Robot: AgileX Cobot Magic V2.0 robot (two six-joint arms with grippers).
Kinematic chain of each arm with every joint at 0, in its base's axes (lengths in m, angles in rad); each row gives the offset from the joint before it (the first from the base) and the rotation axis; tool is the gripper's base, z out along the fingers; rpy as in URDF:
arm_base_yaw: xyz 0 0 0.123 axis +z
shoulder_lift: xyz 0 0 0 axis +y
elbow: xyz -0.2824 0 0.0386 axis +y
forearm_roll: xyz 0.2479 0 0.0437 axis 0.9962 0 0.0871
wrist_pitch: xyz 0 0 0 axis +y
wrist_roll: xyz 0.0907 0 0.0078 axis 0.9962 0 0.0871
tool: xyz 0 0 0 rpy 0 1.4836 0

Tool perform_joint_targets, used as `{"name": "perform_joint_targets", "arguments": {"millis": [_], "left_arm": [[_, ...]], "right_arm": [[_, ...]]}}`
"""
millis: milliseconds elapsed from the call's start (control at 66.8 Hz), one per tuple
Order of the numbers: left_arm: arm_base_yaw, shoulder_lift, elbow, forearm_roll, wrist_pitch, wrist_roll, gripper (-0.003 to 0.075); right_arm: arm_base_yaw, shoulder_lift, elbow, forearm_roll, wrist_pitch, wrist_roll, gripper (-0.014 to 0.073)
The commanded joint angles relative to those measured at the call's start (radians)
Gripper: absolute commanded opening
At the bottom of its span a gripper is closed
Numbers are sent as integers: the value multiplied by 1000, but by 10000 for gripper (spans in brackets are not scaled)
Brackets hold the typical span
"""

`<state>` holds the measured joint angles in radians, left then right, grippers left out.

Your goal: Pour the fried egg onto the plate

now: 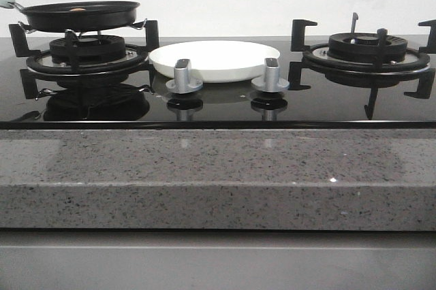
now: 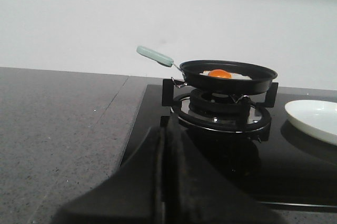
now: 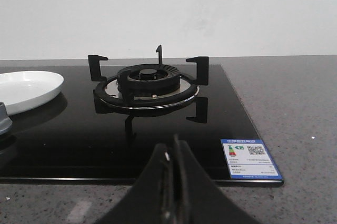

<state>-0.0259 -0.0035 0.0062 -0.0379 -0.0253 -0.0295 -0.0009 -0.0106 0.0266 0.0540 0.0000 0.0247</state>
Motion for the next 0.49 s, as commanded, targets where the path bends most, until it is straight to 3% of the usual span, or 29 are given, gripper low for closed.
{"name": "perform_joint_targets", "arguments": {"millis": [0,165,479], "left_arm": [[2,-13,-22,-8,-92,-6,-20],[2,-8,-152,-37,0,-6,-20],[2,165,-513,-18,286,-6,-20]], "right_arm": [[-5,-19,-14,-13,-90,-3,-67],[-4,-19,-101,-13,0,-3,-67],[-4,131,-473,-13,331,-3,-67]]}}
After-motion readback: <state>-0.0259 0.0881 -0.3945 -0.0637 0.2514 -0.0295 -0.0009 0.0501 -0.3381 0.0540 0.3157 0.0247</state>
